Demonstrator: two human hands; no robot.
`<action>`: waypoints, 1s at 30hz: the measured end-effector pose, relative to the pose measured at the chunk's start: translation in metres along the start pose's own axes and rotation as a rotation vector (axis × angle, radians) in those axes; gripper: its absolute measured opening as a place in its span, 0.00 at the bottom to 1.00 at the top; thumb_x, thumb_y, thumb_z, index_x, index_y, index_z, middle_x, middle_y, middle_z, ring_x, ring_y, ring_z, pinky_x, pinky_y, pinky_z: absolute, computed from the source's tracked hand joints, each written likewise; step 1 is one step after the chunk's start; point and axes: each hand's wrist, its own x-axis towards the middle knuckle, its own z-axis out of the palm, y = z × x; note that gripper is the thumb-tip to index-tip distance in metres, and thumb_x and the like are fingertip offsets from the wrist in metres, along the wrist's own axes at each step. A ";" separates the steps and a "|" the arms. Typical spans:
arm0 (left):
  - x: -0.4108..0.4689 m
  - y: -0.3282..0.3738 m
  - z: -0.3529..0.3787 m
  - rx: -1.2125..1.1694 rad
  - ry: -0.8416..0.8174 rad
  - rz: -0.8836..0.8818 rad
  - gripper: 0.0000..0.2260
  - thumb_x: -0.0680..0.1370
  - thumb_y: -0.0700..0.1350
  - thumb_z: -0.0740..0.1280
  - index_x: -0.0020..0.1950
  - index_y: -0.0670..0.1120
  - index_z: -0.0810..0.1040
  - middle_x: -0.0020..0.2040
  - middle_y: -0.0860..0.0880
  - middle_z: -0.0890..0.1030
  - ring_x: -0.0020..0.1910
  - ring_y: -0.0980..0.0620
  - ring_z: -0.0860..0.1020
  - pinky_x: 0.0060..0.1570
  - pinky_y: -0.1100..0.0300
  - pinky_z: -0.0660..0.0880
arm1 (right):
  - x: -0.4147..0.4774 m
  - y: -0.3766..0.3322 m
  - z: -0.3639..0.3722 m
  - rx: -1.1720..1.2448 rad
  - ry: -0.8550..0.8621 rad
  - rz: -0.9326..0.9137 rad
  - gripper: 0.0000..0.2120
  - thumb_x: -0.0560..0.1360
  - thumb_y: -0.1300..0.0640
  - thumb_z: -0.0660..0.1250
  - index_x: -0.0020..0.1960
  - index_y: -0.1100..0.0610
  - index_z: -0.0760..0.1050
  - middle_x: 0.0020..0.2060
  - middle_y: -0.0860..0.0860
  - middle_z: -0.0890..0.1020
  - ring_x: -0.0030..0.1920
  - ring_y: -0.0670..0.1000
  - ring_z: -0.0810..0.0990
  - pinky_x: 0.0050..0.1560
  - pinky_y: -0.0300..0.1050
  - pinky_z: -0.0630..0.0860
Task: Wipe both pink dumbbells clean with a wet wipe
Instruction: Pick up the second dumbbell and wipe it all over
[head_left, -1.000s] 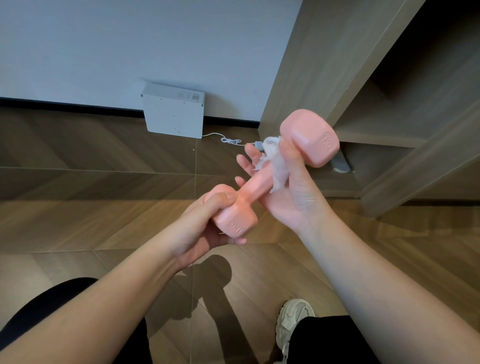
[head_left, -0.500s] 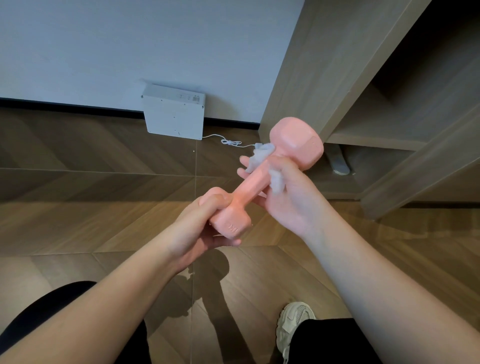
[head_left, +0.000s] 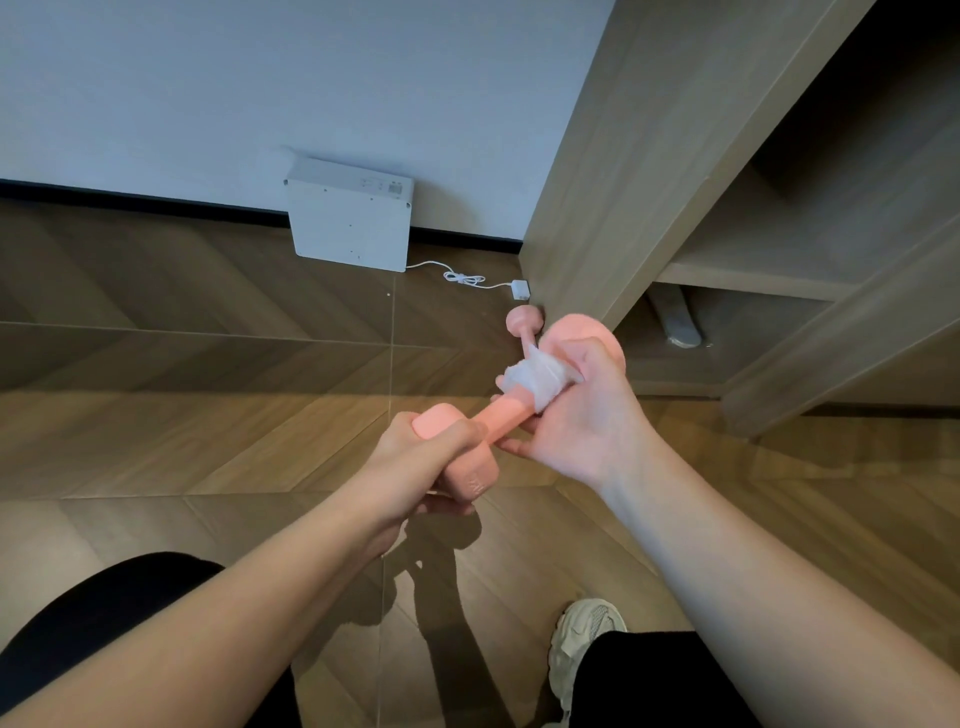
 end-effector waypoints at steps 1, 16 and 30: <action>0.001 0.002 -0.002 -0.027 -0.011 -0.010 0.11 0.71 0.48 0.74 0.50 0.46 0.77 0.40 0.46 0.82 0.35 0.49 0.81 0.39 0.49 0.82 | -0.002 -0.002 -0.003 -0.005 -0.088 -0.014 0.19 0.77 0.50 0.56 0.65 0.56 0.70 0.48 0.57 0.78 0.47 0.56 0.75 0.57 0.60 0.71; -0.006 0.003 0.008 -0.073 -0.140 0.057 0.16 0.66 0.51 0.71 0.51 0.47 0.77 0.39 0.48 0.82 0.36 0.50 0.81 0.37 0.52 0.81 | 0.008 0.003 -0.002 -0.048 -0.054 -0.138 0.18 0.76 0.47 0.68 0.64 0.49 0.73 0.50 0.49 0.86 0.53 0.49 0.84 0.52 0.52 0.77; -0.009 0.023 -0.002 -0.240 -0.374 -0.096 0.26 0.67 0.52 0.72 0.59 0.38 0.74 0.47 0.38 0.80 0.43 0.44 0.81 0.41 0.52 0.82 | -0.007 -0.016 0.020 0.062 -0.252 -0.321 0.05 0.71 0.61 0.69 0.47 0.56 0.76 0.41 0.48 0.82 0.46 0.48 0.82 0.56 0.52 0.77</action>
